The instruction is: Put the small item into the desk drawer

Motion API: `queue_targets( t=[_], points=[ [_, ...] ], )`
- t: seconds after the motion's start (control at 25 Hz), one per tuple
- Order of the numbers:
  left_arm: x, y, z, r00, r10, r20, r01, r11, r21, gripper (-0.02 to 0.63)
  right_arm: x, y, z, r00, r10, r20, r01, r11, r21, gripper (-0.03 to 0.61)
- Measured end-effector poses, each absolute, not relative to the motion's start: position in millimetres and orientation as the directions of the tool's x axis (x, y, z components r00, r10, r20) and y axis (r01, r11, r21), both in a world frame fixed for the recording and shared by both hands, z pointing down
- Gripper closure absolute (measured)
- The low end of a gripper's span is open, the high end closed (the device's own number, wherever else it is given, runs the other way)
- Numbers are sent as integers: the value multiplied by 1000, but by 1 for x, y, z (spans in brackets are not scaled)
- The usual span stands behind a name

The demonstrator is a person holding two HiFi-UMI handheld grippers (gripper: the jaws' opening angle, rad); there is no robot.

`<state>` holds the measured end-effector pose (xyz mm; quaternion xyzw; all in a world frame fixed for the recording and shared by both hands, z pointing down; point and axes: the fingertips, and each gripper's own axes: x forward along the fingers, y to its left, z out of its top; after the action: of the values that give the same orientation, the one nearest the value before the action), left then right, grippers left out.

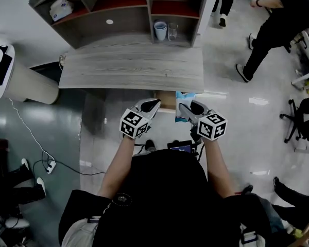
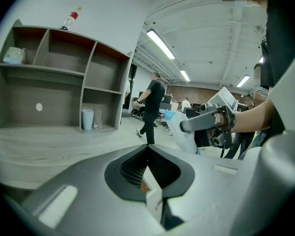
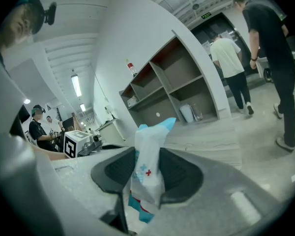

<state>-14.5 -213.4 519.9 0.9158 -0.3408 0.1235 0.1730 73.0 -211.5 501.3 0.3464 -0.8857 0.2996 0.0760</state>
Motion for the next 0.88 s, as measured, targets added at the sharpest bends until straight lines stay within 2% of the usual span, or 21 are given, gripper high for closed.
queue_targets(
  t=[0.44, 0.88],
  points=[
    [-10, -211, 528, 727, -584, 361, -678, -692, 248, 612, 77, -213, 506, -763, -549, 340, -641, 582, -500, 423],
    [10, -217, 532, 671, -635, 384, -736, -632, 242, 612, 113, -220, 520, -797, -490, 354, -603, 606, -519, 423]
  ],
)
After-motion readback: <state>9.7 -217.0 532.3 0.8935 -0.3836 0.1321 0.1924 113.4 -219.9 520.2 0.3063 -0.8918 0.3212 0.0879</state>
